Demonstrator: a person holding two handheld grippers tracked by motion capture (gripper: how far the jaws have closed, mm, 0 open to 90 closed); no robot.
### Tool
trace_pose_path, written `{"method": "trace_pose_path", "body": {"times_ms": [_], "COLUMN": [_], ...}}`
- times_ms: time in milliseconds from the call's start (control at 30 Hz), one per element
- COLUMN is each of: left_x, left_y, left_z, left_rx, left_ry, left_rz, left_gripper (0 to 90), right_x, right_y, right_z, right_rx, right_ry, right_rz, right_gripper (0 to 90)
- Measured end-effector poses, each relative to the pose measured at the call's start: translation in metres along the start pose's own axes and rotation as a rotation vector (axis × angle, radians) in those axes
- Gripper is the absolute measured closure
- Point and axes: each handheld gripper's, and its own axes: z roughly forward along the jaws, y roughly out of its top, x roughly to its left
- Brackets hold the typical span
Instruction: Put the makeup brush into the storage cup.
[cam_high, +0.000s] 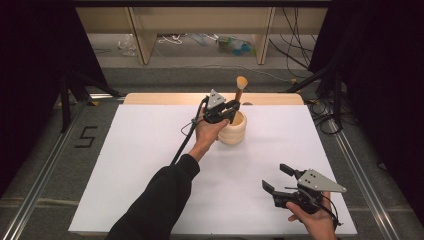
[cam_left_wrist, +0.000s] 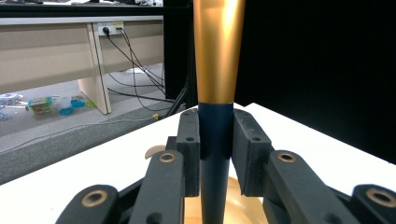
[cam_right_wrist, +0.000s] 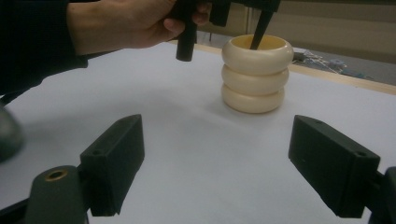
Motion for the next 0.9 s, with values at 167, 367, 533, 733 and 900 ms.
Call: {"method": "trace_pose_path", "body": {"times_ms": [167, 367, 533, 733, 900], "left_x": [0.002, 0.007, 0.008, 0.007, 0.008], "left_y": [-0.006, -0.015, -0.018, -0.021, -0.024], "left_z": [0.001, 0.000, 0.001, 0.003, 0.004], "left_rx": [-0.001, 0.005, 0.010, 0.022, 0.046], "left_ry": [0.001, 0.009, 0.009, 0.000, -0.010], "left_rz": [-0.010, -0.020, -0.026, -0.020, -0.022], "left_gripper": [74.3, 74.3, 74.2, 74.2, 72.9], "right_x": [0.000, 0.000, 0.000, 0.000, 0.000], "right_y": [0.000, 0.000, 0.000, 0.000, 0.000], "right_z": [0.000, 0.000, 0.000, 0.000, 0.000], "right_rx": [0.003, 0.003, 0.004, 0.003, 0.004], "right_ry": [0.007, 0.007, 0.008, 0.008, 0.009], "right_rz": [0.001, 0.000, 0.002, 0.000, 0.000], "right_gripper": [19.4, 19.4, 19.4, 19.4, 19.4]}}
